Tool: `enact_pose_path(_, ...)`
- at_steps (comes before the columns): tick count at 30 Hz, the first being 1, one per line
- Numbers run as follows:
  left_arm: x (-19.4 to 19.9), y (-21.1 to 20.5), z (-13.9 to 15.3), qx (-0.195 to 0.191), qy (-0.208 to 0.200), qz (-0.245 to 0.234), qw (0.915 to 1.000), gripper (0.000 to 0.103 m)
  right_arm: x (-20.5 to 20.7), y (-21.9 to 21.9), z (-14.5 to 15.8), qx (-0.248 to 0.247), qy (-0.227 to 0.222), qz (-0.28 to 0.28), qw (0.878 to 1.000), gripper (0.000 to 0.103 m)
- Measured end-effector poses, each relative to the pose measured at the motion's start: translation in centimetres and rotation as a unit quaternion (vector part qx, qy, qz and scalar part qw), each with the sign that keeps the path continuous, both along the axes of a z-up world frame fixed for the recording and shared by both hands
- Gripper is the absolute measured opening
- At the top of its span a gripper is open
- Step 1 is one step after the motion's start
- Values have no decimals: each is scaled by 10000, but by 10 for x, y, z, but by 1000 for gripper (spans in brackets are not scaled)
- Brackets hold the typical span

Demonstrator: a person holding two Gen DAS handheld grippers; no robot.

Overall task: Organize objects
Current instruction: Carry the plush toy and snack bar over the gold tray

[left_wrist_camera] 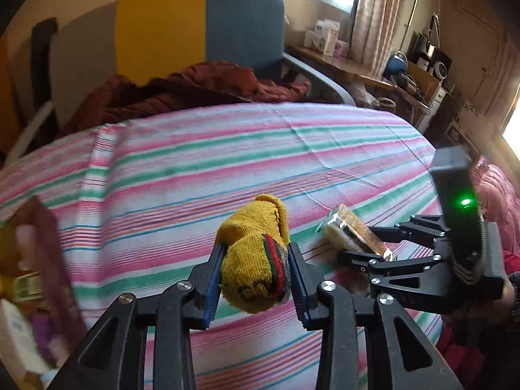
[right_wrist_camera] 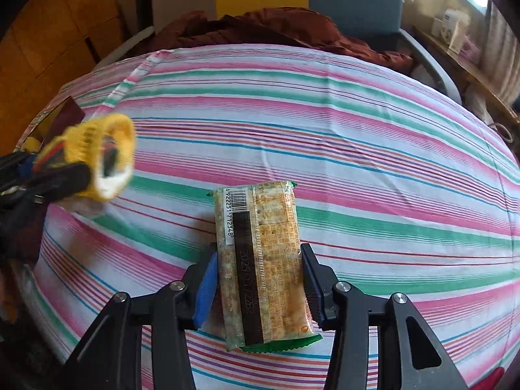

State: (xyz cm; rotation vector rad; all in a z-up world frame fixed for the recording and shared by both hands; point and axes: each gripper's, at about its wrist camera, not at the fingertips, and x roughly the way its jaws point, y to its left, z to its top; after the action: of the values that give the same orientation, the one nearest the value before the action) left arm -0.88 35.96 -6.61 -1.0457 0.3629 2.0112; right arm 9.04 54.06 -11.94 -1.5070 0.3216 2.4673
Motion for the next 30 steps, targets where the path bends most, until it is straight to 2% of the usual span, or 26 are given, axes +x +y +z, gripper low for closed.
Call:
enact_pose_path(4,8,-20,17,88,311,56,9995,37,-5,-16,-2,-10,36,80,10000,48)
enact_pose_path(13,18,-62,45,289,423,143,9986,37,-14,-30,-4,58,-34,-23,10000,48)
enact_pose_path(30,12,-134,59,512,493,611,9956,37,-36,-98,-1,-273,6,-12,9996,48)
